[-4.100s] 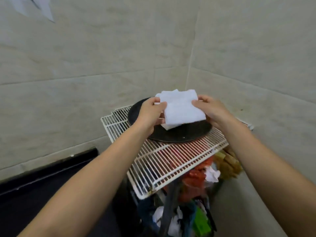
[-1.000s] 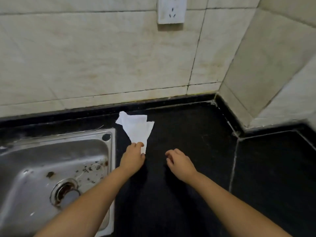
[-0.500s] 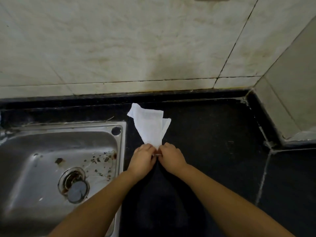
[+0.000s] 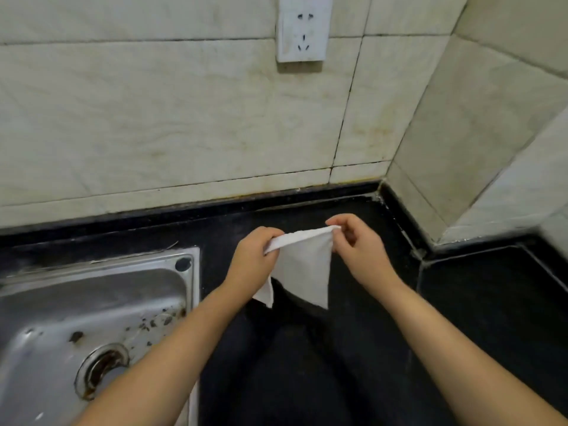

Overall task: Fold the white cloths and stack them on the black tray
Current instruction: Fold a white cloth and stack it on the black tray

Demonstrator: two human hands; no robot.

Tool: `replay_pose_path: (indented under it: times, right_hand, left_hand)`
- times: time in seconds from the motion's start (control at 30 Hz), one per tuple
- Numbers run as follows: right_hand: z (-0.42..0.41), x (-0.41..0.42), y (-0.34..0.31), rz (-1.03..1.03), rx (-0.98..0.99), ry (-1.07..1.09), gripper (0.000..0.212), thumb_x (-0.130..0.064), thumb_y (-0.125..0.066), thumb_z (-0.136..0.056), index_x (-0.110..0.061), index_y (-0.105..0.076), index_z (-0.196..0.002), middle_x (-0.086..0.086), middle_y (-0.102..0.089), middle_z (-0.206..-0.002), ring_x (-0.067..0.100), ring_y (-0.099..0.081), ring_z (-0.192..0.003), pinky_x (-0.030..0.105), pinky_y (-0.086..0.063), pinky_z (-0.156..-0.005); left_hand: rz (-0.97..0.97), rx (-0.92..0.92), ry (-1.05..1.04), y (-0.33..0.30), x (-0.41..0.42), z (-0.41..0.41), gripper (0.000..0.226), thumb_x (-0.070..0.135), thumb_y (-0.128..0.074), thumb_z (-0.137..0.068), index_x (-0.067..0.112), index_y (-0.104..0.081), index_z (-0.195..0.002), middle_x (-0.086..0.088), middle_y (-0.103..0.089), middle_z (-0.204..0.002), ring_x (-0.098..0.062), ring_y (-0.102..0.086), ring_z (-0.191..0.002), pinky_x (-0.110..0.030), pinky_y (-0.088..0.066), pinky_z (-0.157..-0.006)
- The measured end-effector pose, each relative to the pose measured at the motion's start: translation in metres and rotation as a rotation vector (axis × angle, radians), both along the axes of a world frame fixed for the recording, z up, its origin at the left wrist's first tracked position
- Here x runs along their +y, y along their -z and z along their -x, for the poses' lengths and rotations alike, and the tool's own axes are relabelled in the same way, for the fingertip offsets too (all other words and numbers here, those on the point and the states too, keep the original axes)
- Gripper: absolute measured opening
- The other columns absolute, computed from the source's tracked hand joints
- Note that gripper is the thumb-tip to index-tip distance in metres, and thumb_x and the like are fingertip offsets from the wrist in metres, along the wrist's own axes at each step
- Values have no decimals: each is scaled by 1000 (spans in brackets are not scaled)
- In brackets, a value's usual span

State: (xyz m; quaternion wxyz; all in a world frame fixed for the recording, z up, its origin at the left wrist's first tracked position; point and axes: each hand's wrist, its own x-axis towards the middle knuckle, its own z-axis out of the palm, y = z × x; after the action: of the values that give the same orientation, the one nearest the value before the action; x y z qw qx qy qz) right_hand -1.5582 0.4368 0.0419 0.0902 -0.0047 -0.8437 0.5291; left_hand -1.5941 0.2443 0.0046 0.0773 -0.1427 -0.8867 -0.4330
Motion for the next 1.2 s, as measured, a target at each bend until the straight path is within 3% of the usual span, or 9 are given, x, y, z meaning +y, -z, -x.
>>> replay_pose_path:
  times: [0.1, 0.23, 0.33, 0.53, 0.63, 0.73, 0.83, 1.0, 1.2]
  right_hand:
    - [-12, 35, -20, 12, 44, 93, 17, -15, -51, -95, -30, -59, -96, -6, -63, -85, 8, -58, -74, 13, -48, -63]
    - [-20, 72, -23, 83, -21, 181, 14, -17, -51, -95, -21, -63, -100, -2, -65, -89, 9, -58, -77, 20, -43, -64]
    - [-16, 84, -15, 98, -83, 236, 14, -20, -49, -96, -22, -62, -98, -3, -63, -87, 11, -56, -76, 22, -40, -62]
    - [-10, 85, -29, 134, -22, 251, 16, -19, -44, -98, -18, -59, -102, 1, -58, -74, 12, -53, -70, 24, -43, -64]
    - [-23, 87, -14, 113, -31, 208, 16, -20, -45, -98, -16, -60, -100, 5, -61, -76, 14, -55, -68, 28, -47, -67]
    - [-51, 88, 29, 144, -136, 164, 16, -13, -48, -97, -19, -61, -89, 9, -61, -77, 17, -57, -69, 30, -50, -66]
    - [-92, 81, 80, 128, -337, 77, 13, -7, -54, -94, -16, -62, -90, 6, -61, -76, 14, -59, -69, 18, -53, -61]
    - [-156, 76, 125, -20, -702, -80, 9, -8, -56, -92, -10, -64, -93, 6, -67, -77, 9, -65, -65, 15, -46, -53]
    - [-125, 74, 113, -190, -687, -45, 11, -19, -56, -93, -12, -64, -91, 3, -62, -69, 12, -60, -67, 23, -45, -66]
  left_hand:
    - [0, -27, 59, -17, -5, -5, 20, 9, -58, -90, 13, -71, -105, 11, -61, -95, -2, -56, -89, -10, -40, -78]
    - [13, -143, 136, -24, -11, -6, 14, 19, -59, -91, 20, -73, -95, 21, -64, -84, 14, -58, -77, -2, -41, -68]
    - [50, -158, 109, -25, -2, 1, 13, 19, -58, -92, 19, -71, -94, 15, -63, -83, 6, -57, -75, -9, -41, -67]
    - [-399, -255, -34, -49, 18, 16, 16, 17, -53, -93, 20, -61, -79, 4, -59, -79, -10, -55, -77, -23, -44, -74]
    - [-440, -351, 50, -30, 4, 3, 15, 17, -53, -93, 21, -63, -83, 1, -61, -85, -15, -56, -84, -31, -48, -81]
    - [-366, -465, 56, 15, -14, -33, 16, 12, -57, -92, 19, -64, -79, 2, -60, -76, -10, -54, -73, -21, -45, -70]
    - [-227, -607, 70, 62, -26, -77, 15, 11, -62, -89, 19, -64, -76, 4, -62, -72, -7, -52, -69, -20, -41, -66]
    - [96, -811, 196, 102, -37, -131, 9, 19, -60, -91, 15, -68, -89, 0, -62, -73, -5, -53, -63, -16, -42, -62]
    - [64, -751, 87, 96, -40, -116, 10, 19, -59, -91, 17, -66, -86, 1, -64, -82, -12, -60, -80, -25, -47, -74]
